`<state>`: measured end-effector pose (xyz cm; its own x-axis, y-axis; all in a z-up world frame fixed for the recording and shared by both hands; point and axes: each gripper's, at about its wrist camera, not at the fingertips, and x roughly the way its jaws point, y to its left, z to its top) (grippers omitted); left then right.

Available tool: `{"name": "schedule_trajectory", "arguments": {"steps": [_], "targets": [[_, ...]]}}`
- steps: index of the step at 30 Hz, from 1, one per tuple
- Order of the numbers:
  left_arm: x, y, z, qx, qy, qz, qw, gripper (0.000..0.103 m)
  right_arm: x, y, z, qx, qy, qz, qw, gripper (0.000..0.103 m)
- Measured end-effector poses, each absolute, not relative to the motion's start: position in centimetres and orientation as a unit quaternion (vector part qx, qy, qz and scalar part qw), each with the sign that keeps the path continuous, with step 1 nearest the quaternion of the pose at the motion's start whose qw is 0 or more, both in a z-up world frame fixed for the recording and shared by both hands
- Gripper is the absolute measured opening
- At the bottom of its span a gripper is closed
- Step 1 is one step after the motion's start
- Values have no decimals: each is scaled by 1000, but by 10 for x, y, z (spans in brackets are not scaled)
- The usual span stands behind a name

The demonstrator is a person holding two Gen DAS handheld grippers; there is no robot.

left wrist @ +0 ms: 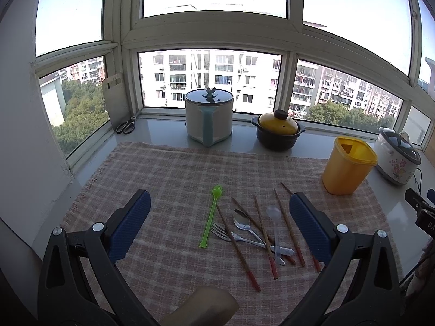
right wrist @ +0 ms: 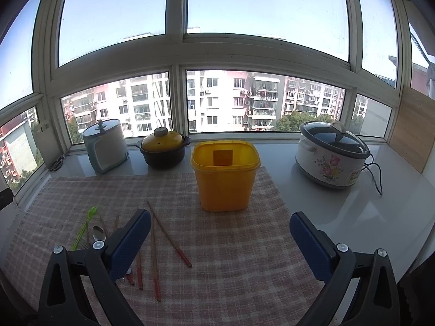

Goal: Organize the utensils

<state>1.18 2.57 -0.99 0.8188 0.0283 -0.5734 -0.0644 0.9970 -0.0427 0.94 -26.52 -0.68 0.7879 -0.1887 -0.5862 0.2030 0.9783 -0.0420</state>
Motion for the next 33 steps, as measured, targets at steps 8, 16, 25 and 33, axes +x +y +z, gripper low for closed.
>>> {"name": "schedule_trajectory", "arguments": {"steps": [8,16,25,33], "targets": [[22,46,-38,-34,340,29,939,103,18,-272,-21,0,326,-92,941,103],[35,49,-88,-48,407,-17,912,91,32,-272,-56,-21,363,-57,930,103],[65,59,-122,-96,460,-46,881,57,55,-275,-78,-24,405,-8,914,103],[81,39,-136,-120,495,-115,853,42,81,-276,-96,-3,446,38,894,98]]}}
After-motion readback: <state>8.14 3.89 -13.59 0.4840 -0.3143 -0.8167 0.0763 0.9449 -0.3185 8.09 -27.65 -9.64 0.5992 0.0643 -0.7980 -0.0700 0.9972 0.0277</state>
